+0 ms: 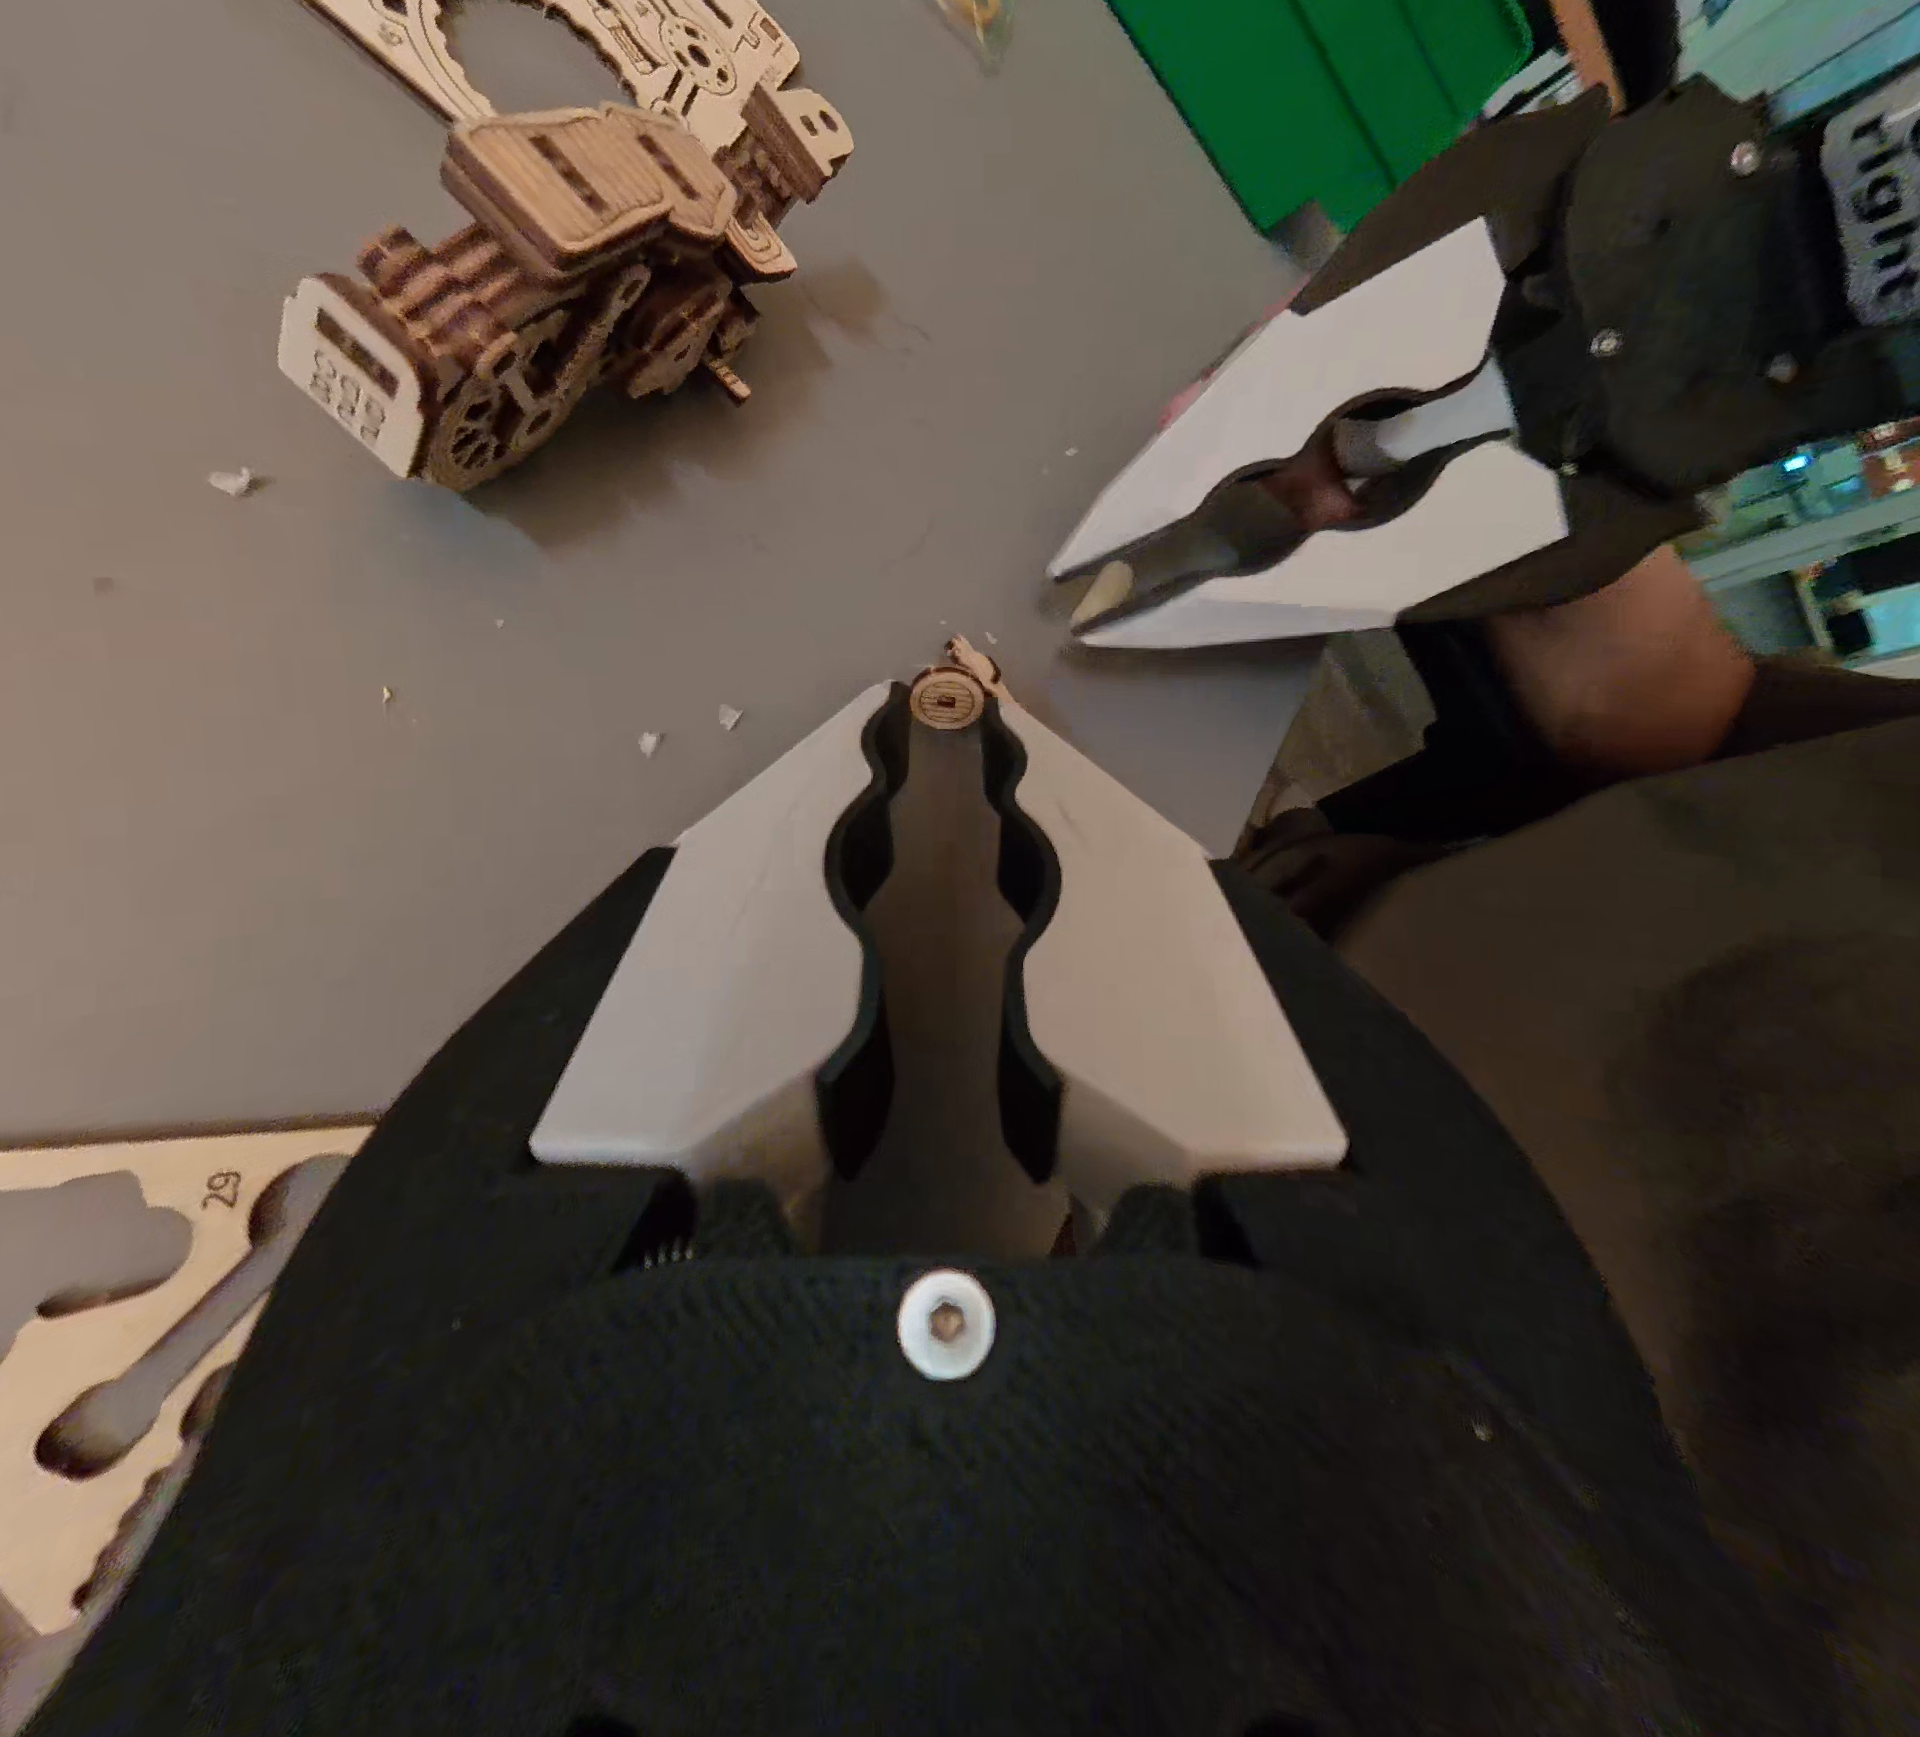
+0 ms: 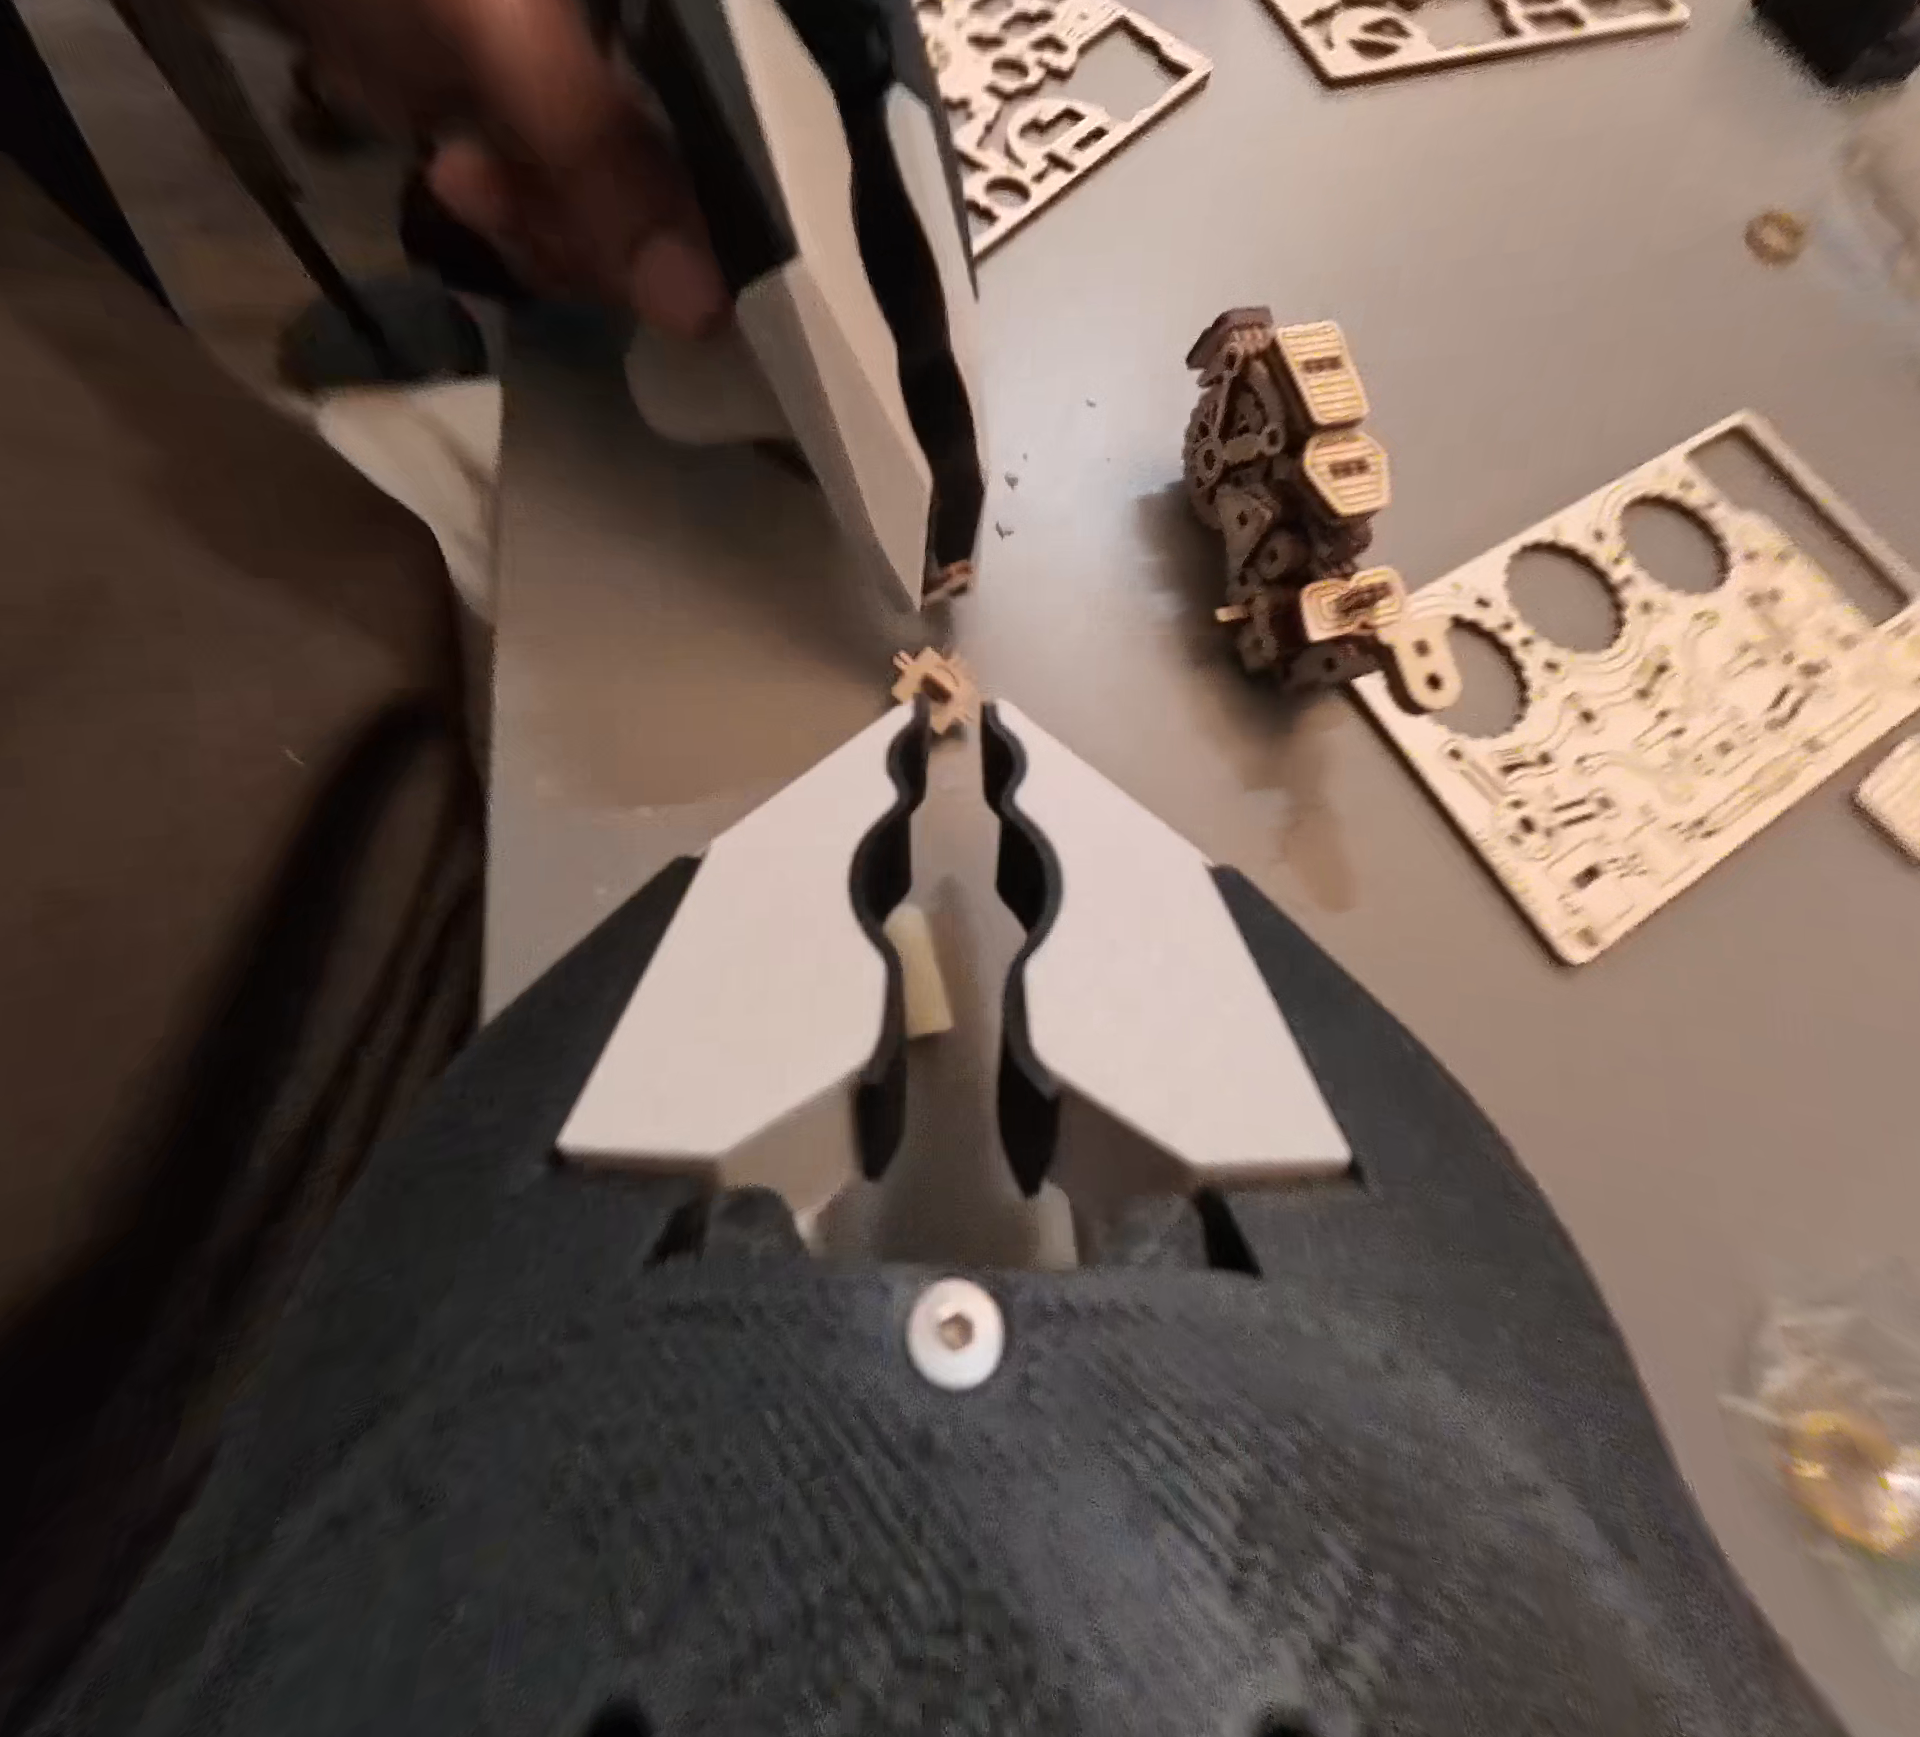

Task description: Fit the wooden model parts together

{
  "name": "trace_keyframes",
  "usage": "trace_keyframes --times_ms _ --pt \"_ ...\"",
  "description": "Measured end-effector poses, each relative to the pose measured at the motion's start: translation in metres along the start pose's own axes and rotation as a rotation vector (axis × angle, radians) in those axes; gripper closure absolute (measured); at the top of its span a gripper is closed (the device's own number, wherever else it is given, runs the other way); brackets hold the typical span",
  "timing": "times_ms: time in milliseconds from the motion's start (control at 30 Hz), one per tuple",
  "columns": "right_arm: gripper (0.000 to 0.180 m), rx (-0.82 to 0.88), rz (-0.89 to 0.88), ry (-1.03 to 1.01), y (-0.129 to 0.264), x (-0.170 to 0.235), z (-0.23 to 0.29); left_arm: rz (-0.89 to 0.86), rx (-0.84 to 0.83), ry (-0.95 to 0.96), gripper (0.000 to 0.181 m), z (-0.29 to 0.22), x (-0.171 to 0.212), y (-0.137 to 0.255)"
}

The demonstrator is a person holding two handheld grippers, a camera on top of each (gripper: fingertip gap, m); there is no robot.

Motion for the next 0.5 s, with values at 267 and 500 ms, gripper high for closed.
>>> trace_keyframes --times_ms 267,500 --pt "0.174 -0.079 -0.019 -0.316 -0.004 -0.012 -0.015 -0.083 0.089 0.012 0.168 -0.01 -0.004 0.015" --pt "0.169 0.074 0.057 -0.356 -0.006 0.0 -0.001 -0.067 0.098 0.003 0.168 -0.01 0.001 0.013"
Point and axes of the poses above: each gripper's, where its closed fingertips meet, y back along the fingers, x out of its underside, z = x × y across the jaws, the point moved 3 cm from there along y, back along the fingers, and after that the axes turned 6 degrees about -y, right-handed, at the moved point
